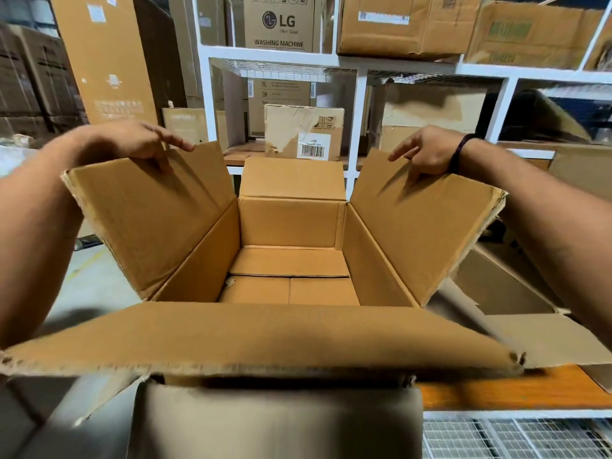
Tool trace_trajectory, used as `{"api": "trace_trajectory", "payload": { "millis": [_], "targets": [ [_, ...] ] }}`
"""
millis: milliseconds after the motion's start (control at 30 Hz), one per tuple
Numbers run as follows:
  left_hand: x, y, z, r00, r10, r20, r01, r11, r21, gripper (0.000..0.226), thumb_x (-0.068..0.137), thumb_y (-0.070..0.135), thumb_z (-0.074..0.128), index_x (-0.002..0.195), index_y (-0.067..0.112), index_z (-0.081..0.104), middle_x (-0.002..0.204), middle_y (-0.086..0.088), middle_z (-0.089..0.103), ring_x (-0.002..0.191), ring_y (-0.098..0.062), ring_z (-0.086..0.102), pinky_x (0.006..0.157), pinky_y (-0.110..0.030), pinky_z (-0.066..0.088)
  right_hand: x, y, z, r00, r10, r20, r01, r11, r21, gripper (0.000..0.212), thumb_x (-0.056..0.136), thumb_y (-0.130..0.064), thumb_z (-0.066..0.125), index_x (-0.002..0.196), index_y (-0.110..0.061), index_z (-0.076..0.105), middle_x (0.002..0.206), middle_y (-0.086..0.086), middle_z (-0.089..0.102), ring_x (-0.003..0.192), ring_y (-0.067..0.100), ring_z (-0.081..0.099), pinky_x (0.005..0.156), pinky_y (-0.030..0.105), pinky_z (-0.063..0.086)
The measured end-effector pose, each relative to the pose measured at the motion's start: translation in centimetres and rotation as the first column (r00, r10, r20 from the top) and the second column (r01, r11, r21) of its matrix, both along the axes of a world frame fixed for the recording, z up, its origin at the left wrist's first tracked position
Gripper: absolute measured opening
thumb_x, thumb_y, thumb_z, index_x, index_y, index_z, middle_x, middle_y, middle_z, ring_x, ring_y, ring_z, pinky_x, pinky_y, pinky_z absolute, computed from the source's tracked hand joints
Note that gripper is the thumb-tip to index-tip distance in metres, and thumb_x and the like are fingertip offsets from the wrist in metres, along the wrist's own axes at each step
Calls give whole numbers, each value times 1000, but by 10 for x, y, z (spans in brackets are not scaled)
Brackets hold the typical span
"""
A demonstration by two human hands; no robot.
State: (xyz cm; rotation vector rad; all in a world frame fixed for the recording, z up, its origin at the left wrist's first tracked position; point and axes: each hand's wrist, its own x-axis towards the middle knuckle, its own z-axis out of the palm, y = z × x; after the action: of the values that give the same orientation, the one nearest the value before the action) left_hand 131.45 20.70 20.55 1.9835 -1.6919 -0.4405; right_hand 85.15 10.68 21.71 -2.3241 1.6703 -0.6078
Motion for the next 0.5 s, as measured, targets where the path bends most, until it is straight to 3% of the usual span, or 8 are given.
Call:
{"api": "trace_trajectory", "payload": {
  "millis": [167, 333, 500],
  "targets": [
    [-21, 5, -14, 999, 42, -9, -42, 998, 49, 48, 86, -5, 56, 108, 36, 63, 134, 2, 54, 121, -21, 50, 107, -41, 38, 9, -4, -15, 1000, -4, 27, 4, 1000, 14, 59, 73, 7, 73, 124, -21, 63, 135, 9, 54, 123, 27, 51, 83, 27, 43],
    [-26, 5, -29, 998, 53, 25, -53, 999, -8, 48, 87, -6, 55, 129, 18, 58, 138, -2, 50, 117, -20, 49, 99, -30, 37, 11, -6, -31, 1000, 4, 22, -4, 1000, 17, 58, 75, 8, 70, 125, -21, 63, 134, 10, 55, 116, 24, 54, 79, 25, 43],
    [-25, 10, -44, 999, 42, 0, -42, 999, -11, 51, 87, -8, 54, 128, 21, 57, 141, -4, 48, 121, -23, 47, 100, -33, 38, 6, -7, -46, 1000, -8, 16, 8, 1000, 18, 59, 76, 6, 68, 126, -24, 62, 138, 12, 52, 122, 25, 52, 81, 26, 44]
  ]
}}
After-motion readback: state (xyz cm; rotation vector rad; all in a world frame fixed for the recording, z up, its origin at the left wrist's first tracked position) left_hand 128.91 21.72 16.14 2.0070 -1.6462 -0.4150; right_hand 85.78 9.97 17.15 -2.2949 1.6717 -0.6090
